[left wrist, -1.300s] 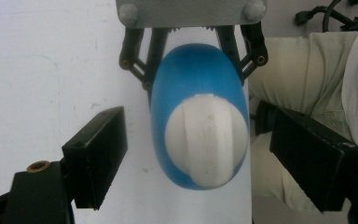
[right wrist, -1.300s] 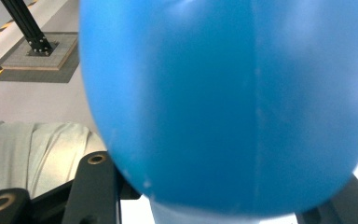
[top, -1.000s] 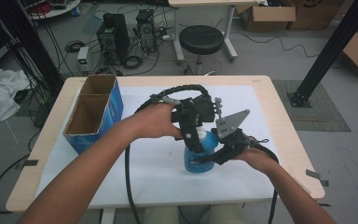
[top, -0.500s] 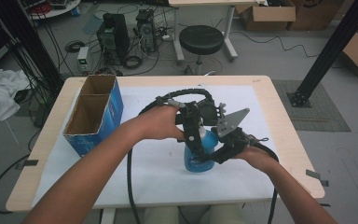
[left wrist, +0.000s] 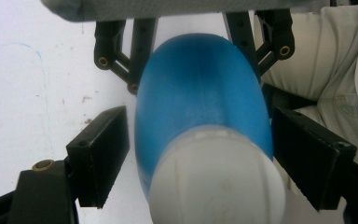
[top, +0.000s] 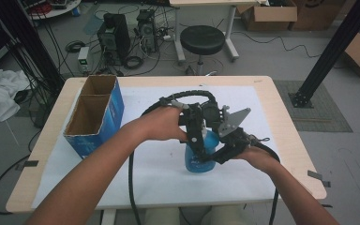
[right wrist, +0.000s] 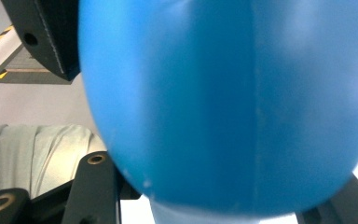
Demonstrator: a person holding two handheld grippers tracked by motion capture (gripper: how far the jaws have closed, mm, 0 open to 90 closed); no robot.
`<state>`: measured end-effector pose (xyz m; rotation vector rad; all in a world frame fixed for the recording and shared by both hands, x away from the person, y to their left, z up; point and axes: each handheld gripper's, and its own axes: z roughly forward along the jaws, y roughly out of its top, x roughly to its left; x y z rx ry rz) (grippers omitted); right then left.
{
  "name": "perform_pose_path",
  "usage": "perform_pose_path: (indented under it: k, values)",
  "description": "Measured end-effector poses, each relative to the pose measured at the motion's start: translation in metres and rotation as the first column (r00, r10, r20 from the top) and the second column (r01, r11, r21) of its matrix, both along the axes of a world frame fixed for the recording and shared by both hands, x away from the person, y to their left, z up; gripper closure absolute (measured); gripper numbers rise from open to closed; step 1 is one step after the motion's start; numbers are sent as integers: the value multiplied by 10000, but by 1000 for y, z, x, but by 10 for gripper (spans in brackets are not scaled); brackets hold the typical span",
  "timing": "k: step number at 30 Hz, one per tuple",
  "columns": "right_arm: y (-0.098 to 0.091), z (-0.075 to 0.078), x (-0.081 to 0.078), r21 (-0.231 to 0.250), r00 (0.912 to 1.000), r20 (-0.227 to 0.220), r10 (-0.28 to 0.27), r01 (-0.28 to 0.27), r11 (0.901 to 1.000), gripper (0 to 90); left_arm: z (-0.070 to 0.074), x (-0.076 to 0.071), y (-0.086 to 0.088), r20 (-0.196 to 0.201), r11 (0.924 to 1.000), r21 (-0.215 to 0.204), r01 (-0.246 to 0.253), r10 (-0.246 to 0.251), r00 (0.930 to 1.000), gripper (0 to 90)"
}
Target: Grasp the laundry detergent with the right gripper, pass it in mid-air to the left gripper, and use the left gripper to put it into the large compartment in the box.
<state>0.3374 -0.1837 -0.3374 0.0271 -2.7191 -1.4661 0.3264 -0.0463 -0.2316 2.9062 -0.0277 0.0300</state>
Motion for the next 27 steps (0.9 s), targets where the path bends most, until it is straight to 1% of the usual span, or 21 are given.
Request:
perform_pose_path:
  k: [3, 11, 21, 27]
  values:
    - [0, 0, 0, -12, 10000, -72, -17, 17, 10000, 444, -1, 0, -1, 8, 10000, 51, 57, -57, 10000, 232]
    - [-1, 0, 0, 12, 10000, -81, -29, 29, 10000, 444, -2, -1, -2, 36, 9998, 143, 150, -151, 9999, 279]
    - [0, -1, 0, -10, 10000, -94, -30, 30, 10000, 444, -4, -1, -2, 63, 9994, 282, 199, -201, 9998, 306]
    - [1, -1, 0, 10, 9999, -112, -7, 7, 10000, 444, -3, -1, -2, 88, 9994, 284, 213, -216, 9997, 315]
